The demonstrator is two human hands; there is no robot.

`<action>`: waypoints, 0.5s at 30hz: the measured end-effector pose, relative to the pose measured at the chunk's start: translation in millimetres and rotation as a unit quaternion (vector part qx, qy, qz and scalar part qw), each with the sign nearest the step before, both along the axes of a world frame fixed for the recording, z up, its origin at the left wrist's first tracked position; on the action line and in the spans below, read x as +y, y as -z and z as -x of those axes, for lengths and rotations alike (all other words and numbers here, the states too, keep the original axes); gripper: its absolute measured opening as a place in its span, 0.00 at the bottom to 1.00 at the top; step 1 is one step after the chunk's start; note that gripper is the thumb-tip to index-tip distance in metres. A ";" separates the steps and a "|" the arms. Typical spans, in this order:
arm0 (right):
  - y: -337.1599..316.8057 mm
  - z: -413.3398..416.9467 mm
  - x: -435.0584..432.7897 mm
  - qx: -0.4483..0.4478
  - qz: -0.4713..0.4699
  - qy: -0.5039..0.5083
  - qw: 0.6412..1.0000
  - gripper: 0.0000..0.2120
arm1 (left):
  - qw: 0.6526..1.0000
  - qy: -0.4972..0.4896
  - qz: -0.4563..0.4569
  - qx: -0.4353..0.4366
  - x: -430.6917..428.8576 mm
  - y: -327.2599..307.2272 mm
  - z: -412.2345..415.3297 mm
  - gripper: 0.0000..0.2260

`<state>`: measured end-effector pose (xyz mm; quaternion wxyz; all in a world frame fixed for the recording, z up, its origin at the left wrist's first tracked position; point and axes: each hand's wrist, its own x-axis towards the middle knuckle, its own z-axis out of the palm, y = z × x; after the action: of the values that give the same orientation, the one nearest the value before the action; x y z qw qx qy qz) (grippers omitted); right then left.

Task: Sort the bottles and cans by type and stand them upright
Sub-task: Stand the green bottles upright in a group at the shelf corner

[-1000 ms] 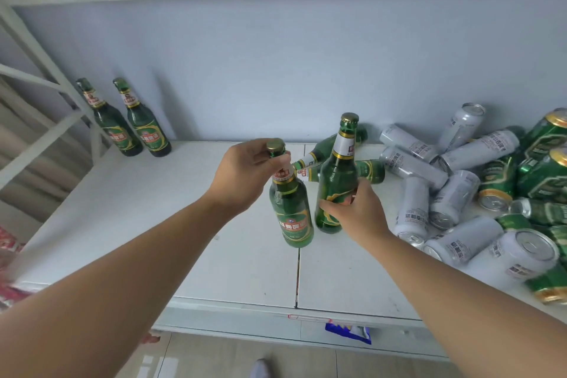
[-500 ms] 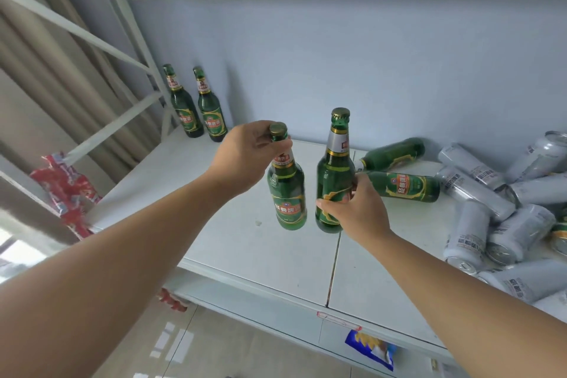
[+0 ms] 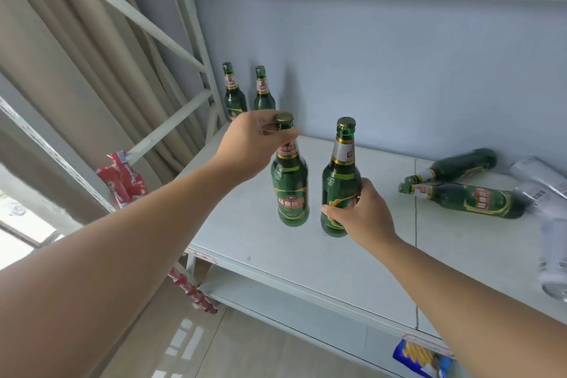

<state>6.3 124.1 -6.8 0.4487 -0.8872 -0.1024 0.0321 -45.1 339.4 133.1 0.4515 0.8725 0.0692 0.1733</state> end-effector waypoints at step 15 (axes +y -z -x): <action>3.8 -16.3 105.8 0.018 -0.015 0.018 1.000 0.29 | 1.000 -0.005 -0.002 0.020 111.3 17.6 -26.5 0.04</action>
<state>22.6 229.9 -10.6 0.4646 -0.8811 -0.0791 0.0383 -18.6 450.7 115.5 0.4476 0.8762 0.0821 0.1585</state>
